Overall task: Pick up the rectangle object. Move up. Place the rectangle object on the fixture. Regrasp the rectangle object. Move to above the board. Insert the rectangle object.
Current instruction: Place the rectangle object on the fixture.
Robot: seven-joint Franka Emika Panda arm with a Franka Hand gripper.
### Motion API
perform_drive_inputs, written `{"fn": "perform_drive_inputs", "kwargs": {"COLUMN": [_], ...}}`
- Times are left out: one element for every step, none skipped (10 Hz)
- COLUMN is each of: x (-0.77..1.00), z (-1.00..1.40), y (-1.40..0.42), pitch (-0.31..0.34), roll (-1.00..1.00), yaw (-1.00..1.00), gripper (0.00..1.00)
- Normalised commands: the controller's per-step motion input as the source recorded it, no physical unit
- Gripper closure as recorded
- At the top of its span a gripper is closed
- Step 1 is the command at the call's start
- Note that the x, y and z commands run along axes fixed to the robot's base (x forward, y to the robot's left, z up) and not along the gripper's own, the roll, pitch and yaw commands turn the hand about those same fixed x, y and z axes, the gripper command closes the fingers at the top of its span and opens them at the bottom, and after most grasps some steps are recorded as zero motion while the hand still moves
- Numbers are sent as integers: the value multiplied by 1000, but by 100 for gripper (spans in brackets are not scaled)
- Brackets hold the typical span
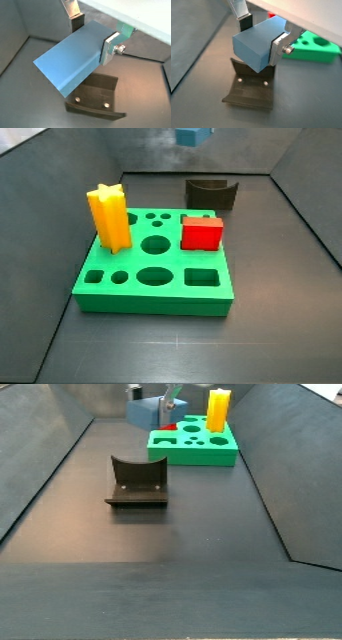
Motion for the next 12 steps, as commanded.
{"fn": "perform_drive_inputs", "kwargs": {"x": [467,366,296,226,159,84,64,78,99,109,99,85], "z": [-15,-12,-7,-6,-6,-9,-1,-5,-16,-6,-6,3], "y": [126,78,53,47,44,41,40,39,44,37,38,41], "pitch": [202,251,302,371,466,647,642,623,589,505,420,314], "roll": [-744,-770,-804,-848,-909,-988,-812,-631,-460,-290,-219,-145], "yaw": [1000,1000,1000,1000,1000,941,646,365,150,-46,-125,-177], "gripper": [100,100,100,100,100,100,100,100,100,100,100,100]}}
